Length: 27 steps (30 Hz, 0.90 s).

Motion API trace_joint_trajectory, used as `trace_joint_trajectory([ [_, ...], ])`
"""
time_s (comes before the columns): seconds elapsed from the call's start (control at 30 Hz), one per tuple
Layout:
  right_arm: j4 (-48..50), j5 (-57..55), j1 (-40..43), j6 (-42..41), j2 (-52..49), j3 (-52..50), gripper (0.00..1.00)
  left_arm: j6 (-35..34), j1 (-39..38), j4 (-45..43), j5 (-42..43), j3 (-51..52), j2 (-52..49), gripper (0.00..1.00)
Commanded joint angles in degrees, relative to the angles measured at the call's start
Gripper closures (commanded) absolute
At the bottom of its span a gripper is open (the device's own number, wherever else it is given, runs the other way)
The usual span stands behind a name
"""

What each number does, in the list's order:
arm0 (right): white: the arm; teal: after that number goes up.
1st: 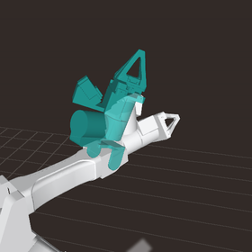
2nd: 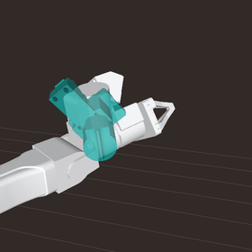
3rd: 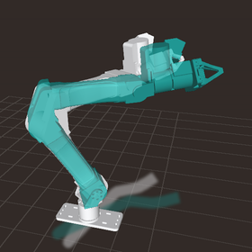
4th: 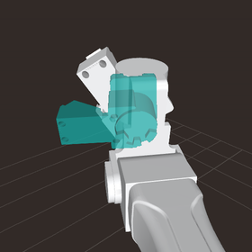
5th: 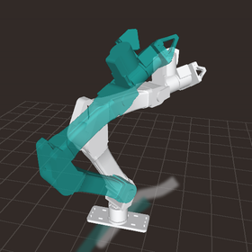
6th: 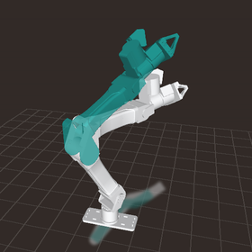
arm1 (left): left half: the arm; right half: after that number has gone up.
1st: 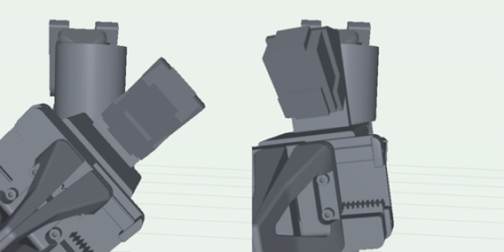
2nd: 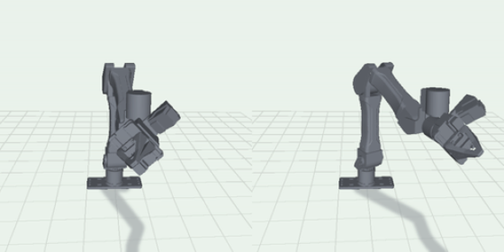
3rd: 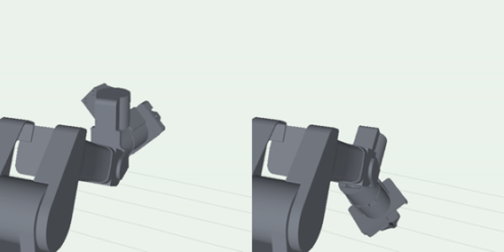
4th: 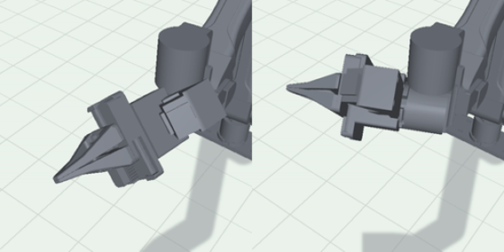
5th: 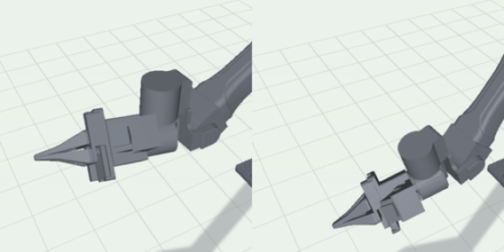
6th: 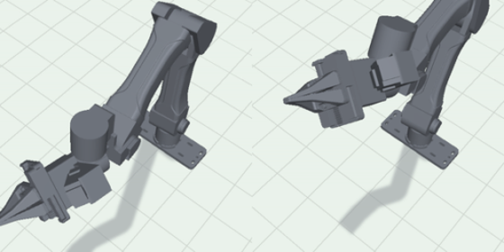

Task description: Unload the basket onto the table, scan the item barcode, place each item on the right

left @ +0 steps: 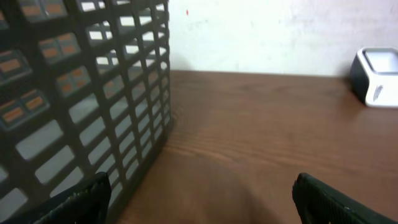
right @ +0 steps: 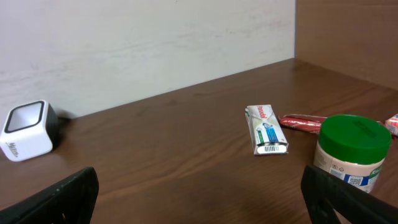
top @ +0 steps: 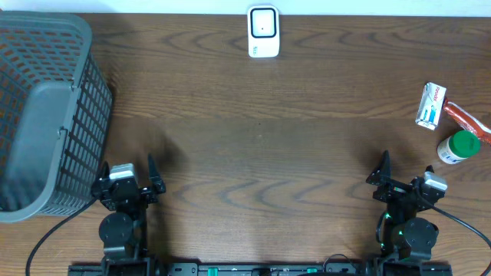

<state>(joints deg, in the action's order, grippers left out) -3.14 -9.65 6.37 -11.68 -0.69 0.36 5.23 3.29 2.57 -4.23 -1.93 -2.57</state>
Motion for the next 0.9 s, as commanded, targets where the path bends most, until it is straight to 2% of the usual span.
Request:
trace_joint_trajectory([
  [0.0,-0.3,0.5,-0.4,0.6,0.4,0.0,0.01,2.9,0.3,1.2,1.3,1.7,-1.7,0.07],
  [0.23,-0.3,0.5,-0.4,0.6,0.4,0.0,0.01,2.9,0.3,1.2,3.0,1.7,-4.8,0.06],
  [0.7,-0.3,0.5,-0.4,0.6,0.4,0.0,0.01,2.9,0.3,1.5,3.0,1.7,-4.8,0.07],
  [0.87,-0.3,0.5,-0.4,0.6,0.4,0.0,0.01,2.9,-0.7,1.5,3.0,1.7,-1.7,0.06],
])
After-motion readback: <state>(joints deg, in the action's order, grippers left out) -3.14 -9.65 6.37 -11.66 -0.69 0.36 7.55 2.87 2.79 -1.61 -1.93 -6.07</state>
